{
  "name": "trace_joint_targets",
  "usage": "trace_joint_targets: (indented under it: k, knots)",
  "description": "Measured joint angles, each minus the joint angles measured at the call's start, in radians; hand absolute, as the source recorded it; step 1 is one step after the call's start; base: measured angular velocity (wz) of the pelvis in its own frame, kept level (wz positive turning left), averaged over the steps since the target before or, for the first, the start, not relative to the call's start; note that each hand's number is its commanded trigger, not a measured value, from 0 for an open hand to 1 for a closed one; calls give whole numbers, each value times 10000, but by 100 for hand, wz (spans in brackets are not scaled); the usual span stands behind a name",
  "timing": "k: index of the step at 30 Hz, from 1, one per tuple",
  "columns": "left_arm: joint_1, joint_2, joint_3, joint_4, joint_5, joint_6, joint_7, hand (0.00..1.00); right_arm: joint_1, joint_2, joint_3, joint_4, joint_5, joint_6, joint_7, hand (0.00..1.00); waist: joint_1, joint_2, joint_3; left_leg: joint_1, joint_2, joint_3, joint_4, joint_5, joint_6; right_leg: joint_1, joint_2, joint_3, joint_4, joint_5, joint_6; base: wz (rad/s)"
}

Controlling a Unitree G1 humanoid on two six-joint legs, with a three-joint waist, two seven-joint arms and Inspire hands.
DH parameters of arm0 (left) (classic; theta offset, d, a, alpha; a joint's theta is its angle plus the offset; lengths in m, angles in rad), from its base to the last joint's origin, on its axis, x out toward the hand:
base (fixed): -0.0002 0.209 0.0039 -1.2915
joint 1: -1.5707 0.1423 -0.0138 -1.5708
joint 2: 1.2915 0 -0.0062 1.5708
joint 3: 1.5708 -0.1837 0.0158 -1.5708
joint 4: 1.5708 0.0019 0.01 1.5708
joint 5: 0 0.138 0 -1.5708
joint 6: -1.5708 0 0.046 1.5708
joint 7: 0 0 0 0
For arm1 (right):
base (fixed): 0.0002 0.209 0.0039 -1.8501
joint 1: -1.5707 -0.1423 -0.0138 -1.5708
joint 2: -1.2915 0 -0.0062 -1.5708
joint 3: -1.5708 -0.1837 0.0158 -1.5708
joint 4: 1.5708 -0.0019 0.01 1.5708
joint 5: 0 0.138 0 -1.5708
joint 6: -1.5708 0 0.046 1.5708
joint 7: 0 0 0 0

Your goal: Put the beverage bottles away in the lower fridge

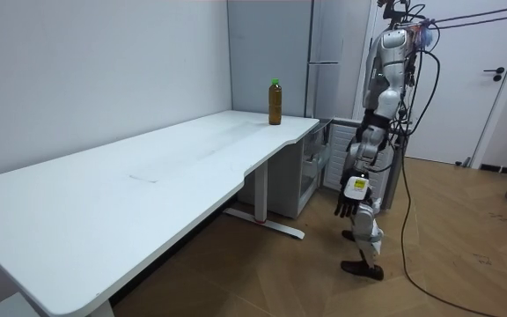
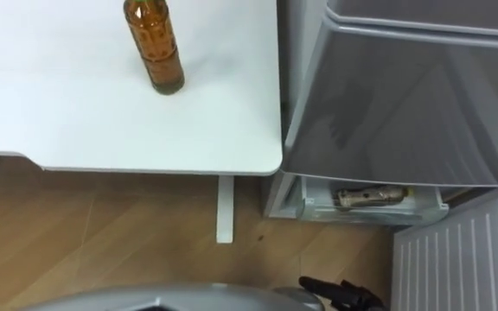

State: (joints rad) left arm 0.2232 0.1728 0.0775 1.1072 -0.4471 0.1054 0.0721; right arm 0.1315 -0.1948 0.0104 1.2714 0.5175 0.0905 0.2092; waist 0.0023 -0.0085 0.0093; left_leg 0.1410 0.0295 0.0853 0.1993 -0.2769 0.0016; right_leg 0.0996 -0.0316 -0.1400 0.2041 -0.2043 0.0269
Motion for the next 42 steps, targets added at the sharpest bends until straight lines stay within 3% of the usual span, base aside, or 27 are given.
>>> trace_joint_targets:
  k: [2,5,7,8,14,16,17,19,22,29,33,37,42]
  knots:
    - [-68,-14,107,-148,-12,133,342,0,-19,-5,-55,4,-67,95,-155,0,12,13,10,44,-6,-63,-1,0,0,54,5,-1,-13,0,0,3]
    - [-49,-90,835,-773,-295,209,1031,0,-168,-7,-151,108,-235,203,-224,0,51,25,1,60,-1,-68,2,0,0,39,9,10,-4,1,-2,0]
    - [-47,-266,1820,-1711,-349,129,1741,0,-200,4,-327,107,-599,191,-267,0,105,44,-30,124,2,-68,-23,-2,-2,66,12,7,2,2,-4,0]
    - [-87,-290,1971,-1902,-404,72,1936,0,-223,2,-328,107,-644,189,-287,0,119,43,-31,131,1,-68,-20,-2,-2,67,12,8,7,2,-4,0]
    - [-257,-429,2634,-4757,-724,-549,4049,0,-149,23,-558,-6,-1233,7,-553,0,323,13,-74,118,-12,-168,0,0,0,60,16,-4,-8,9,-14,0]
    - [-229,-463,2795,-6496,-708,-704,5028,0,-130,26,-670,-9,-1538,-151,-548,0,335,-18,-88,99,-11,-164,-4,2,0,22,24,11,-2,8,-14,0]
    - [-228,-462,2803,-6953,-685,-766,5250,0,-129,25,-725,-9,-1604,-171,-556,0,350,-17,-88,90,-8,-165,-1,1,0,34,24,9,-2,9,-14,0]
    - [-277,-432,2805,-8215,-507,-1324,5769,0,-119,22,-735,3,-1708,-319,-627,0,345,-6,-108,108,-13,-171,4,3,2,96,16,12,-2,9,-14,0]
    - [-302,-425,2724,-9509,-135,-1439,6245,0,119,35,-746,-10,-1696,-508,-629,0,299,9,-115,129,-42,-321,53,3,2,152,5,8,-26,10,-14,0]
    - [-314,-398,2711,-11736,469,-1758,5982,0,162,43,-1111,126,-1810,-582,-419,0,222,6,-107,209,-42,-360,68,4,3,141,6,-7,-14,15,-14,0]
    - [-516,-361,2642,-12303,459,-1796,5049,0,154,52,-1110,120,-1757,-583,-269,0,76,9,-91,192,-47,-433,32,3,4,181,14,-14,-23,14,-13,1]
    - [-567,-244,2178,-12565,-508,-1767,3712,0,131,51,-1133,168,-1597,-575,-118,0,-96,14,-75,153,-45,-448,-15,4,5,201,31,16,-48,15,-13,0]
    - [-568,-208,1802,-12559,-909,-1318,2288,0,252,70,-1245,123,-1380,-529,-7,0,-288,63,-61,88,-36,-429,38,7,8,159,48,29,-186,72,-17,-4]
